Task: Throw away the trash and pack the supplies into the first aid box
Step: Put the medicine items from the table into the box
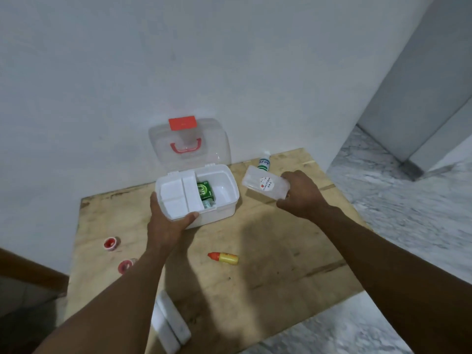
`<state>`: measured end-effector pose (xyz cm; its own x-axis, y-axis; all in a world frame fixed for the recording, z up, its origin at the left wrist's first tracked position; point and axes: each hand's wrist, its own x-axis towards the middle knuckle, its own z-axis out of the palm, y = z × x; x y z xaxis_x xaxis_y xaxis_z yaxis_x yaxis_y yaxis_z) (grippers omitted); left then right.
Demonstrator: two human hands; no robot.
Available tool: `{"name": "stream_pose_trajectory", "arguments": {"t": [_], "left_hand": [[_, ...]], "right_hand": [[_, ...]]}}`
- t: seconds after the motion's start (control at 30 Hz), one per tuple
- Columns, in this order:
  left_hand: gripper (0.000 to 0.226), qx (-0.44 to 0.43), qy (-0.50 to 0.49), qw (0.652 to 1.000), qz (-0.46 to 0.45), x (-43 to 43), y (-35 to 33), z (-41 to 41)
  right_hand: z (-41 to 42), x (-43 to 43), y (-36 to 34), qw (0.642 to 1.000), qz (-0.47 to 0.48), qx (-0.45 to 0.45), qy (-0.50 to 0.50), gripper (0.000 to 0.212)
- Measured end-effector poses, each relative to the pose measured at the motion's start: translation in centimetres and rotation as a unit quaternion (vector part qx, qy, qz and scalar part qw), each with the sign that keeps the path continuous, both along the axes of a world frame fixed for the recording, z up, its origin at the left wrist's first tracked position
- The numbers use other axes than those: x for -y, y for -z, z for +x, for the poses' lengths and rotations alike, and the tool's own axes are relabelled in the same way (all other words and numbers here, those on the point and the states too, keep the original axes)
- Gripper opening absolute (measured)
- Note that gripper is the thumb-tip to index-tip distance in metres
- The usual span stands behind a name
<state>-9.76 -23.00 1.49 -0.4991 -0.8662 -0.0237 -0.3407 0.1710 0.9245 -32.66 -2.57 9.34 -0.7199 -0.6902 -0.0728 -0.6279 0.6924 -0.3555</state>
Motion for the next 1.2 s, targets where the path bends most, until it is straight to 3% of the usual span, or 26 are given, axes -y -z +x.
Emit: {"name": "stream_pose_trajectory", "arguments": {"t": [0.33, 0.67, 0.83, 1.0, 1.2], "left_hand": [[0.100, -0.026, 0.003, 1.000, 0.010, 0.6, 0.4, 0.1], [0.094, -0.034, 0.008, 0.999, 0.002, 0.6, 0.6, -0.1], [0.092, -0.040, 0.004, 0.999, -0.011, 0.5, 0.5, -0.4], [0.093, -0.047, 0.002, 0.999, -0.006, 0.7, 0.6, -0.4], [0.090, -0.053, 0.000, 0.999, -0.013, 0.5, 0.3, -0.6]], "right_hand": [[2.0, 9.6, -1.6, 0.989, 0.097, -0.044, -0.106, 0.035], [1.2, 15.4, 0.5, 0.968, 0.159, -0.019, -0.192, 0.039], [1.2, 17.3, 1.9, 0.961, 0.157, -0.001, -0.226, 0.035], [1.2, 18.4, 3.8, 0.963, 0.140, 0.011, -0.232, 0.052], [2.2, 19.7, 5.7, 0.965, 0.109, 0.035, -0.237, 0.054]]}}
